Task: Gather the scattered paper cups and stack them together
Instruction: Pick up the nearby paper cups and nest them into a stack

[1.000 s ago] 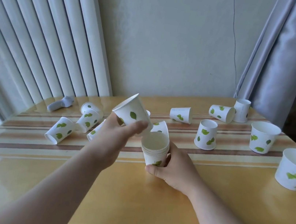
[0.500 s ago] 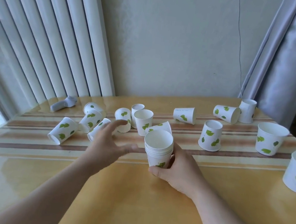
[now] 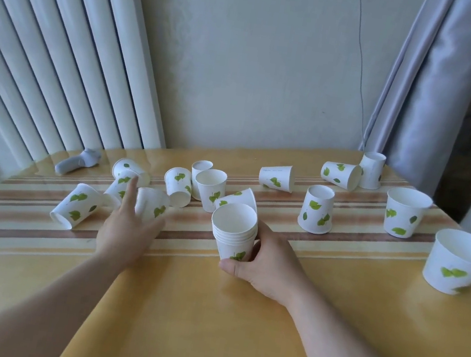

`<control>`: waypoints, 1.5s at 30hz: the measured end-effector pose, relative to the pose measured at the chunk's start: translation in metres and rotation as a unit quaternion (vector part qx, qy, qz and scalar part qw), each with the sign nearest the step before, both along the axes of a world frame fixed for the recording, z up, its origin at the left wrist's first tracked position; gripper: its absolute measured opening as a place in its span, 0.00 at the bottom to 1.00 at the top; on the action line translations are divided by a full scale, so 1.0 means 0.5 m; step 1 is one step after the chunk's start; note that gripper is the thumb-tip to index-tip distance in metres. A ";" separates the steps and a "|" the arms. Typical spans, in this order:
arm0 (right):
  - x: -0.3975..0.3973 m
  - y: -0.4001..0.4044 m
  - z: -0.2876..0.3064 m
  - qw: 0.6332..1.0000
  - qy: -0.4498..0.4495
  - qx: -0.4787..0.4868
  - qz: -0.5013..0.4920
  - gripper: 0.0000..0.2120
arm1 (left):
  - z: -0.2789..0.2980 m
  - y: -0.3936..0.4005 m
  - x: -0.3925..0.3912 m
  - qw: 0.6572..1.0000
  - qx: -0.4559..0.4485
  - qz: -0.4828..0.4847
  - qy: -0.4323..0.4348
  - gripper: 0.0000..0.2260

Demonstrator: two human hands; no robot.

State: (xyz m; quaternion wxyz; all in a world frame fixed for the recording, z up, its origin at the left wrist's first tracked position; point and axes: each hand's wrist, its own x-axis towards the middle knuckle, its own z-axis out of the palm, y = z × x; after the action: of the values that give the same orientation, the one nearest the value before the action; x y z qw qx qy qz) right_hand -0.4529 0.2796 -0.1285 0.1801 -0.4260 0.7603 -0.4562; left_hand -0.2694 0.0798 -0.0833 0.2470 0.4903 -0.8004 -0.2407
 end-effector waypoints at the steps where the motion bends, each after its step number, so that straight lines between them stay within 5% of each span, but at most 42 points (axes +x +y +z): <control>1: 0.000 0.001 0.001 1.000 -0.001 0.000 0.000 0.30 | 0.012 0.021 -0.004 0.996 0.047 -0.012 0.077 0.44; 4: 0.001 0.000 0.000 1.000 -0.002 -0.001 -0.003 0.30 | 0.055 0.074 -0.028 0.945 0.109 -0.075 0.299 0.41; 7: 0.002 -0.001 -0.001 1.000 0.005 -0.004 -0.004 0.31 | 0.106 0.119 -0.056 0.898 0.111 -0.163 0.393 0.36; 13: 0.006 0.002 0.003 1.000 0.013 -0.005 -0.003 0.33 | 0.084 0.175 -0.078 0.930 0.090 -0.266 0.236 0.37; 22: 0.005 0.002 0.004 1.000 0.024 -0.009 -0.003 0.32 | 0.034 0.158 -0.064 0.912 0.164 -0.278 0.252 0.34; 27: -0.006 0.026 0.009 0.994 0.051 -0.067 -0.072 0.21 | 0.023 0.130 -0.075 0.904 0.206 -0.222 0.302 0.28; 30: -0.030 0.046 0.017 0.979 0.109 -0.087 -0.151 0.17 | 0.009 0.107 -0.111 0.965 0.120 -0.152 0.179 0.25; 32: -0.041 0.050 0.022 0.983 0.056 -0.077 -0.157 0.19 | -0.007 0.098 -0.138 0.987 0.016 -0.145 0.068 0.29; 38: -0.040 0.034 0.008 0.994 0.032 -0.017 -0.107 0.25 | -0.040 0.103 -0.226 0.944 -0.197 -0.236 -0.119 0.33; 45: -0.039 0.041 0.019 0.994 0.019 -0.003 -0.103 0.29 | -0.018 0.138 -0.250 0.932 -0.255 -0.173 -0.189 0.29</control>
State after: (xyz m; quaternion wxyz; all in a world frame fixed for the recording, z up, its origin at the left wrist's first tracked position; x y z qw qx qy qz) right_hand -0.4725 0.3001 -0.1190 0.1158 -0.3546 0.8019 -0.4667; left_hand -0.3943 0.1489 -0.0925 0.1622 0.3013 -0.9392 0.0295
